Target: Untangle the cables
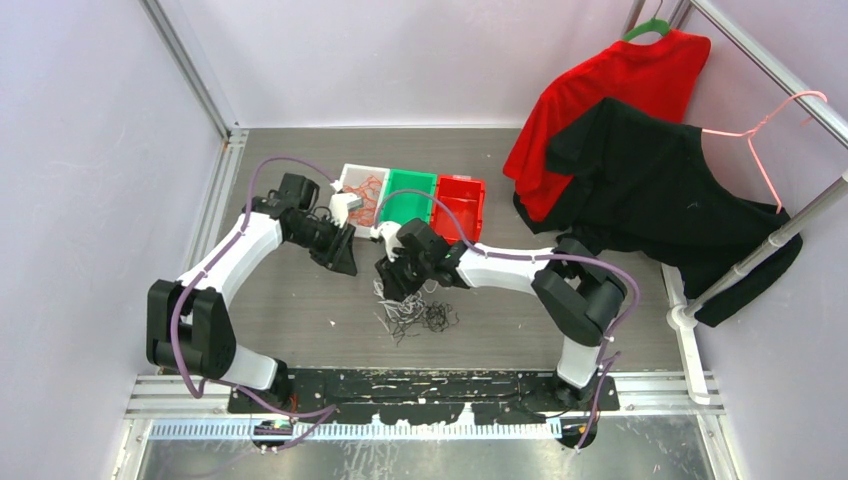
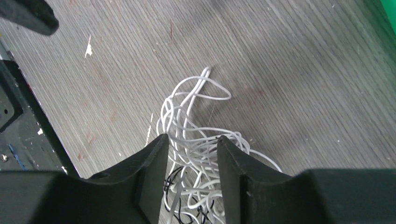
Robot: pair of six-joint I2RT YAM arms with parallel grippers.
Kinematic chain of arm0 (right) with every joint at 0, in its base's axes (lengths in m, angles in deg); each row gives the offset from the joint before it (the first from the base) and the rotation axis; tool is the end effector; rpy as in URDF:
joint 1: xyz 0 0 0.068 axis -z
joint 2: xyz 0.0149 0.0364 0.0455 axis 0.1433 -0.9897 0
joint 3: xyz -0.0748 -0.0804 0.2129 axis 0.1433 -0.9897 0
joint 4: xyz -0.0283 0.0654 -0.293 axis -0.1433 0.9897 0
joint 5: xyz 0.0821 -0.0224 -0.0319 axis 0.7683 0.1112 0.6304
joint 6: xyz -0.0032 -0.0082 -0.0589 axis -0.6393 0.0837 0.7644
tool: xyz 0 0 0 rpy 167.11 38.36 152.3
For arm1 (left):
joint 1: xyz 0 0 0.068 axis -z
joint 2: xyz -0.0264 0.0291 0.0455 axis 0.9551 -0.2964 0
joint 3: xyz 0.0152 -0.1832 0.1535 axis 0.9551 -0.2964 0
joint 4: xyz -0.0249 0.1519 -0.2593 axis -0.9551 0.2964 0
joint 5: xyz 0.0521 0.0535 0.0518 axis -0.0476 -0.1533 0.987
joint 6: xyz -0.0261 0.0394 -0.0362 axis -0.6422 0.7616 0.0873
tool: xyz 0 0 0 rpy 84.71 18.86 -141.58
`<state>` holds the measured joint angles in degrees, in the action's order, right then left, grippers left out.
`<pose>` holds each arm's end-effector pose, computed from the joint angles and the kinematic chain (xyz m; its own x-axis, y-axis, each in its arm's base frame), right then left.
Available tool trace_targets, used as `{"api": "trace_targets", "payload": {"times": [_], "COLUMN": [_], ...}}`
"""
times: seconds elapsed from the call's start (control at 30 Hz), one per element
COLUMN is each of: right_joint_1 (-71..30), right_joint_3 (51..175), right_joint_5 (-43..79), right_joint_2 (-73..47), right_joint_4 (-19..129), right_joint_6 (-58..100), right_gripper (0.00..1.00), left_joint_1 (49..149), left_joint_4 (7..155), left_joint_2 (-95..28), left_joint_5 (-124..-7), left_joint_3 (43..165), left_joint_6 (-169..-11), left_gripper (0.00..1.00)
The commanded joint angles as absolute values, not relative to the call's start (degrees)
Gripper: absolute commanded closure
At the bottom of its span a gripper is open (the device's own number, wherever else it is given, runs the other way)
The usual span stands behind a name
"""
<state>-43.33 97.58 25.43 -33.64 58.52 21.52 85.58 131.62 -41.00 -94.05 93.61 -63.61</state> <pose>0.2416 0.3228 0.1099 -0.5369 -0.5052 -0.6757 -0.8165 0.5126 0.2655 0.3054 -0.0965 0.1910 -0.7830 0.3932 -0.4820 0.6071 0.6520 -0.4543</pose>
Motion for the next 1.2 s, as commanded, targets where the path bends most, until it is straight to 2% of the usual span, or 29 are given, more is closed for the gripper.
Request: {"api": "trace_targets", "payload": {"times": [0.0, 0.17, 0.3, 0.57, 0.9, 1.17], "right_joint_1": [-43.27, -43.26, -43.27, -43.27, -43.27, -43.27], "right_joint_3": [100.58, 100.24, 100.01, 99.32, 102.90, 102.82], "right_joint_5": [26.55, 24.51, 23.64, 24.95, 34.29, 39.91], "right_joint_2": [-34.11, -31.85, -28.67, -19.11, -11.94, -8.27], "right_joint_4": [54.12, 53.07, 53.06, 53.96, 55.66, 48.80], "right_joint_6": [22.84, 22.86, 22.74, 21.09, 15.73, 8.99], "right_gripper": [0.58, 0.81, 0.90, 0.96, 0.96, 0.96], "left_joint_1": [85.15, 85.15, 85.15, 85.24, 85.71, 86.90], "left_joint_4": [132.18, 131.66, 131.23, 130.84, 129.05, 134.59], "left_joint_2": [-38.98, -38.51, -37.79, -32.95, -26.67, -26.54], "left_joint_5": [-96.59, -95.70, -96.88, -104.04, -112.50, -120.06], "left_joint_3": [95.85, 95.88, 95.93, 95.39, 99.62, 106.23], "left_joint_6": [-64.42, -63.21, -62.75, -62.36, -68.23, -68.56], "left_gripper": [0.66, 0.66, 0.66, 0.65, 0.62, 0.59]}}
